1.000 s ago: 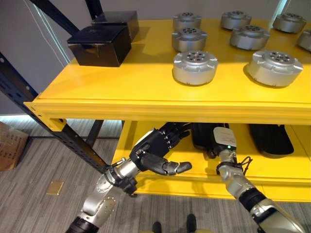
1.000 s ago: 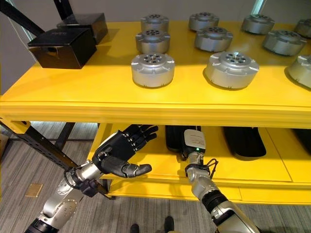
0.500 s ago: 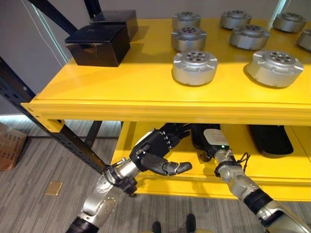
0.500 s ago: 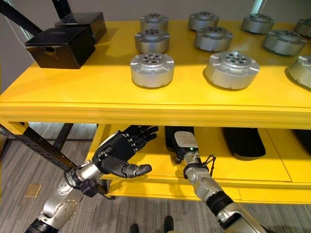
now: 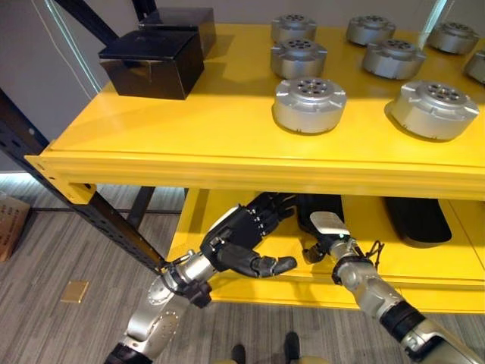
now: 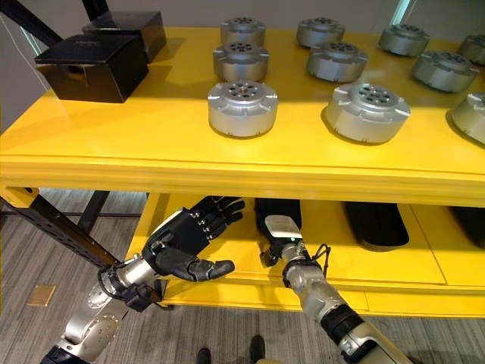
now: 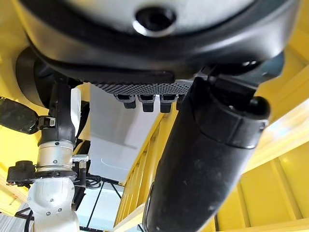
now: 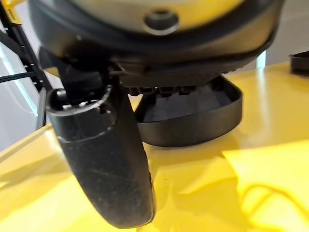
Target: Move parts from the plastic box to the shelf.
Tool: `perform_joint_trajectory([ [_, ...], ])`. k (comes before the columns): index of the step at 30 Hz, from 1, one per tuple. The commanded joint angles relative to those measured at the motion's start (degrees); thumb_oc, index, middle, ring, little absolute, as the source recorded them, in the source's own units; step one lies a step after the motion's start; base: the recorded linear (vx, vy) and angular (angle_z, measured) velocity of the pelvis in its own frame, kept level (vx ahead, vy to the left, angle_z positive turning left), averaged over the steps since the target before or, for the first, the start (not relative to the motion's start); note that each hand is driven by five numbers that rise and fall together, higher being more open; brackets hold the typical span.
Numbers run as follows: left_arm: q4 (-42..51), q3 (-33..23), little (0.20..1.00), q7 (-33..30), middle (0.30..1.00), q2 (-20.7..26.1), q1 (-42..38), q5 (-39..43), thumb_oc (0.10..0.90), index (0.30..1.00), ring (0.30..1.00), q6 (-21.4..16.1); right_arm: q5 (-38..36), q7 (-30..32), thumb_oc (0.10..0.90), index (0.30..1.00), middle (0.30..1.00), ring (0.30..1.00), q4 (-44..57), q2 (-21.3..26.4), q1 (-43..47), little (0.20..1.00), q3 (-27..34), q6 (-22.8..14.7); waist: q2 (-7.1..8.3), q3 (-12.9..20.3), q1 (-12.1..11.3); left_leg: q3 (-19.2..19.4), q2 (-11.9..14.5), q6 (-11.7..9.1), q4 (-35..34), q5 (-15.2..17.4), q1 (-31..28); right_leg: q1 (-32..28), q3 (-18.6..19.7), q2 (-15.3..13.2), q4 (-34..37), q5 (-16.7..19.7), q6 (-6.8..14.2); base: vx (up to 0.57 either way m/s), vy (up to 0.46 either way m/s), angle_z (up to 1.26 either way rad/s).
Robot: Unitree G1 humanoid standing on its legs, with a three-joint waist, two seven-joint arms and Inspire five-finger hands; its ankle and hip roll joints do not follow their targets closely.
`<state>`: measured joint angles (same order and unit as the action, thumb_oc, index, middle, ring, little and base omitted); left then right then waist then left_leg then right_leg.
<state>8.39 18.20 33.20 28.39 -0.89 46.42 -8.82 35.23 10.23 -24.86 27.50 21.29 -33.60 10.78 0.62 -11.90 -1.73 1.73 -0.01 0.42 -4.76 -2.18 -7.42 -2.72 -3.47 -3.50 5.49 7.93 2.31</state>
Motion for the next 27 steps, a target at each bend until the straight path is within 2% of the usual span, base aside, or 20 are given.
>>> perform_joint_trajectory([
  [1,4.9,-0.8,1.0,2.5,1.0,-0.7,-3.7,0.2,0.9,1.0,1.0,-4.6,0.4,0.7,0.9,1.0,1.0,1.0,-4.7,0.4,6.7,1.0,-0.6,3.1,0.68,1.6,-1.0,3.0,2.2,-0.1,-0.1,6.5,-0.9,-4.7,-3.0,-2.7,-1.8,-8.1,3.3,0.0,0.0,0.0],
  [6,5.0,-0.6,1.0,2.7,1.0,-0.6,-3.6,0.6,0.9,1.0,1.0,-4.8,4.0,5.3,0.9,1.0,1.0,1.0,-6.6,0.1,7.4,1.0,-0.1,4.3,0.42,1.5,-1.2,3.2,2.2,-0.1,0.1,6.6,-0.9,-4.8,-3.2,-2.8,-2.0,-8.2,3.3,0.0,0.0,0.0],
  [10,5.2,-0.4,1.0,2.3,1.0,-0.5,-3.6,0.8,0.9,1.0,1.0,-5.0,3.2,4.4,0.9,1.0,1.0,1.0,-6.4,0.1,7.4,1.0,0.0,4.3,0.23,1.4,-1.2,3.1,2.1,0.0,0.2,6.6,-0.8,-4.7,-3.1,-2.8,-2.1,-8.2,3.3,0.0,0.0,0.0],
  [15,5.2,-0.5,1.0,2.3,1.0,-0.6,-3.7,0.5,0.9,1.0,1.0,-4.9,0.9,-0.8,0.9,1.0,1.0,1.0,-6.5,-0.3,7.6,1.0,-0.8,3.3,0.21,1.3,-1.3,2.9,2.2,-0.2,0.1,6.4,-0.7,-4.7,-3.3,-2.8,-2.0,-8.3,3.3,0.0,0.0,0.0],
  [18,5.2,-1.1,1.0,2.9,1.0,-0.6,-3.8,0.5,0.9,1.0,1.0,-4.1,1.1,-7.1,0.9,1.0,1.0,1.0,-6.4,-0.2,8.2,1.0,-2.3,3.2,0.41,1.3,-1.6,2.8,2.2,-0.3,0.1,6.4,-0.6,-4.8,-3.7,-2.8,-2.0,-8.3,3.2,0.0,0.0,0.0],
  [20,5.4,-1.2,1.0,3.1,1.0,-0.6,-3.7,0.4,0.9,1.0,1.0,-3.7,0.3,-9.8,0.9,1.0,1.0,1.0,-6.2,-0.4,9.0,1.0,-3.0,4.6,0.59,1.3,-1.8,2.7,2.3,-0.3,0.0,6.3,-0.6,-4.9,-3.8,-2.8,-2.0,-8.3,3.2,0.0,-0.016,0.01],
  [23,5.5,-1.1,1.0,3.4,1.0,-0.8,-3.9,0.0,0.9,1.0,1.0,-3.2,-1.5,-12.8,0.9,1.0,1.0,1.0,-6.9,-0.9,9.9,1.0,-3.9,6.0,0.82,1.3,-2.1,2.5,2.3,-0.4,0.0,6.2,-0.7,-4.9,-4.0,-2.7,-2.1,-8.4,3.1,0.0,0.0,0.0],
  [27,5.4,-1.0,1.0,3.5,1.0,-1.1,-4.2,-0.6,0.9,1.0,1.0,-2.6,-2.0,-14.9,0.9,1.0,1.0,1.0,-7.0,-1.5,10.3,1.0,-4.2,5.2,1.05,1.4,-2.3,2.4,2.4,-0.5,0.0,6.1,-0.6,-5.0,-4.2,-2.7,-2.2,-8.4,3.0,0.0,0.0,0.0],
])
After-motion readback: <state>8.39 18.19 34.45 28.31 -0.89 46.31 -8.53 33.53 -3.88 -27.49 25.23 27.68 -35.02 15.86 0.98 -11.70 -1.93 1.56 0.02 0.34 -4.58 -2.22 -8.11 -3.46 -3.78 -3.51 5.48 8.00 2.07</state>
